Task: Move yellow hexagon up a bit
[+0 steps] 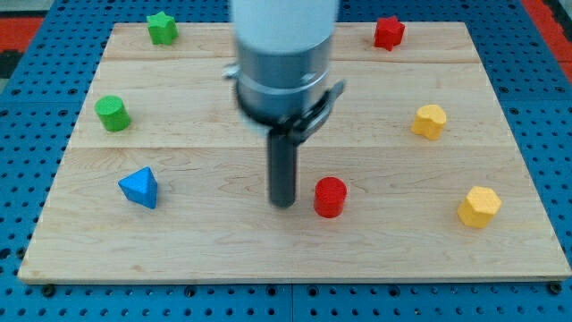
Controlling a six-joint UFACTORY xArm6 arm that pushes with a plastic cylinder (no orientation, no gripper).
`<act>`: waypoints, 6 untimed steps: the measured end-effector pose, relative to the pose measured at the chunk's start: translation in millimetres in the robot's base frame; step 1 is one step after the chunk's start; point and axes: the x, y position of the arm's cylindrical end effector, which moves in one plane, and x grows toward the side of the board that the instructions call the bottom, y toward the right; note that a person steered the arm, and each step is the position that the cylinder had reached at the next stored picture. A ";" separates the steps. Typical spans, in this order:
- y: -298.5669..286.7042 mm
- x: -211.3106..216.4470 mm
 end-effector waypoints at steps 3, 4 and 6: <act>225.6 18.7; 202.6 -6.4; 206.9 49.5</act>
